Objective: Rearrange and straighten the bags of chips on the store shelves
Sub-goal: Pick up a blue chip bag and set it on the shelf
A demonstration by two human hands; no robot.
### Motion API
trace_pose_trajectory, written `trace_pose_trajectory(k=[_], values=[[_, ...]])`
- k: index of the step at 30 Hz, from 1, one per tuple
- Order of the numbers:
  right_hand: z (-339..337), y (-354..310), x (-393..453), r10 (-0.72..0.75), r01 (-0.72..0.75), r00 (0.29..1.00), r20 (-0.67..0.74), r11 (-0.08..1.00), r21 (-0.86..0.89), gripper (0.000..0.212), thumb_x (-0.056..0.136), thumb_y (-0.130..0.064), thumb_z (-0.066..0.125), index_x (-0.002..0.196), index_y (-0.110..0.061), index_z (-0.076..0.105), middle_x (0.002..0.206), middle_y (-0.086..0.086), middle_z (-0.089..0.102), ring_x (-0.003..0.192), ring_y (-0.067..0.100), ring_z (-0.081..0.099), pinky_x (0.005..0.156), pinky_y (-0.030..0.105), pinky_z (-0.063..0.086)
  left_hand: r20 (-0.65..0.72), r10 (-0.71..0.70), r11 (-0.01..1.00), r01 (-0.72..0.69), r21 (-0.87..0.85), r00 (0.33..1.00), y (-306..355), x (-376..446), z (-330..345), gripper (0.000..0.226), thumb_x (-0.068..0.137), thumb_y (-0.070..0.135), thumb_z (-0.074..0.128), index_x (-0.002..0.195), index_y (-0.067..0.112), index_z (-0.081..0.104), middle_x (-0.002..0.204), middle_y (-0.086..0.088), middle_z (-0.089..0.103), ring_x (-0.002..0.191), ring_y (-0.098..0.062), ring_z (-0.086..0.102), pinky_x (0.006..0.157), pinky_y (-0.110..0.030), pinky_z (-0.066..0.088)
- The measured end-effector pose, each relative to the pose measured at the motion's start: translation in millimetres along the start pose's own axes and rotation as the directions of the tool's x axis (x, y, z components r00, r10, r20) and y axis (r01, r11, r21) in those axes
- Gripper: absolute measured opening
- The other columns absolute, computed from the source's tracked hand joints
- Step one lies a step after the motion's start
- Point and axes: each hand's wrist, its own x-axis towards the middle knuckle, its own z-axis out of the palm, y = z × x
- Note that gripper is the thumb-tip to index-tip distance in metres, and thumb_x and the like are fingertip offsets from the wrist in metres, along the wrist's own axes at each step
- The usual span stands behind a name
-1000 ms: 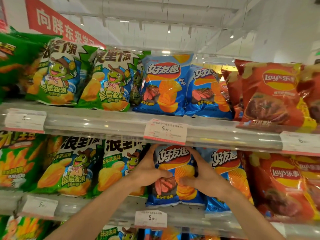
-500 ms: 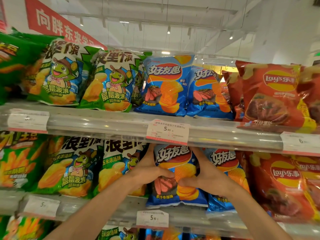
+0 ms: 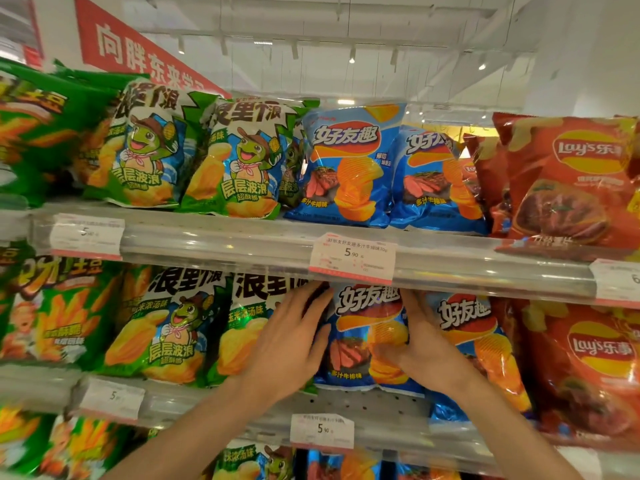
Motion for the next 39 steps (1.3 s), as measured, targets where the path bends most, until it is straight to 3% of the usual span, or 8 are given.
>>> trace_pose_trajectory(k=[2, 7, 15, 25, 29, 32, 35, 39], values=[[2.6, -9.7, -1.9, -0.039, 0.013, 0.993, -0.111, 0.975, -0.222, 0.09, 0.081, -0.043, 0.071, 0.154, -0.031, 0.019, 0.156, -0.004, 0.014, 0.143, 0.03, 0.026, 0.112, 0.042, 0.037, -0.037, 0.029, 0.988, -0.023, 0.153, 0.999, -16.0, -8.0, -0.9, 0.048, 0.098, 0.029, 0.046, 0.144, 0.016, 0.047, 0.146, -0.006, 0.048, 0.136, -0.024, 0.041, 0.112, -0.045, 0.04], [35.6, -32.2, 4.6, -0.23, 0.049, 0.945, -0.234, 0.803, -0.594, 0.067, 0.09, -0.057, 0.046, 0.145, -0.018, 0.045, 0.146, 0.018, 0.043, 0.136, 0.042, 0.038, 0.113, 0.061, 0.027, 0.012, -0.136, 0.952, 0.128, 0.278, 0.991, -47.9, -16.0, -0.4, 0.053, 0.105, 0.044, 0.026, 0.152, 0.023, 0.039, 0.158, -0.007, 0.038, 0.149, -0.027, 0.029, 0.121, -0.048, 0.021], [67.9, -33.2, 16.0, -0.228, 0.084, 0.963, -0.143, 0.759, -0.646, 0.07, 0.098, -0.061, 0.03, 0.158, -0.029, 0.013, 0.161, 0.013, 0.026, 0.148, 0.04, 0.02, 0.115, 0.067, 0.013, 0.052, -0.231, 0.916, 0.199, 0.347, 0.972, -51.8, -16.0, 8.0, 0.06, 0.106, 0.052, 0.011, 0.156, 0.027, 0.03, 0.161, -0.01, 0.031, 0.151, -0.027, 0.023, 0.118, -0.058, 0.023], [70.0, -34.3, 17.9, -0.21, 0.115, 0.971, -0.114, 0.827, -0.55, 0.068, 0.098, -0.066, 0.017, 0.158, -0.032, 0.015, 0.164, 0.008, 0.02, 0.151, 0.035, 0.011, 0.117, 0.066, 0.006, 0.01, -0.19, 0.912, 0.172, 0.372, 0.982, -53.8, -14.1, 10.6, 0.059, 0.104, 0.053, 0.024, 0.157, 0.028, 0.027, 0.16, -0.017, 0.031, 0.151, -0.034, 0.024, 0.12, -0.059, 0.017], [37.4, -24.9, 11.7, -0.231, 0.102, 0.932, -0.28, 0.907, -0.409, 0.061, 0.1, -0.058, 0.026, 0.144, -0.02, 0.044, 0.15, 0.007, 0.044, 0.141, 0.031, 0.034, 0.118, 0.057, 0.018, -0.062, -0.143, 0.96, 0.153, 0.235, 0.988, -37.0, -13.8, 3.9, 0.055, 0.103, 0.049, 0.031, 0.149, 0.022, 0.044, 0.153, -0.015, 0.04, 0.143, -0.035, 0.034, 0.117, -0.053, 0.028], [4.1, -1.2, 5.6, -0.158, -0.008, 0.897, -0.413, 0.928, -0.371, 0.055, 0.096, -0.047, 0.039, 0.134, -0.009, 0.053, 0.135, 0.017, 0.055, 0.128, 0.039, 0.047, 0.108, 0.056, 0.036, -0.105, -0.109, 0.994, 0.108, -0.015, 0.989, -2.1, -7.7, 5.5, 0.044, 0.1, 0.043, 0.041, 0.135, 0.019, 0.051, 0.136, -0.007, 0.048, 0.123, -0.024, 0.048, 0.105, -0.034, 0.042], [-29.2, 29.4, -1.5, 0.0, -0.151, 0.899, -0.437, 0.938, -0.312, 0.05, 0.088, -0.031, 0.057, 0.126, 0.0, 0.057, 0.123, 0.029, 0.059, 0.114, 0.047, 0.053, 0.096, 0.053, 0.046, 0.034, -0.105, 0.947, 0.11, -0.302, 0.994, 41.4, 2.7, 20.7, 0.038, 0.095, 0.045, 0.045, 0.127, 0.027, 0.054, 0.129, 0.005, 0.046, 0.098, -0.008, 0.056, 0.09, -0.031, 0.051], [-66.5, 62.3, -20.3, 0.096, -0.183, 0.953, -0.288, 0.938, -0.294, 0.051, 0.087, -0.026, 0.069, 0.133, -0.012, 0.055, 0.138, 0.018, 0.048, 0.129, 0.038, 0.041, 0.11, 0.046, 0.036, 0.291, -0.106, 0.799, 0.256, -0.545, 0.951, 92.9, 23.2, 50.2, 0.038, 0.095, 0.042, 0.056, 0.132, 0.04, 0.048, 0.135, 0.013, 0.037, 0.114, -0.003, 0.053, 0.101, -0.033, 0.05]])
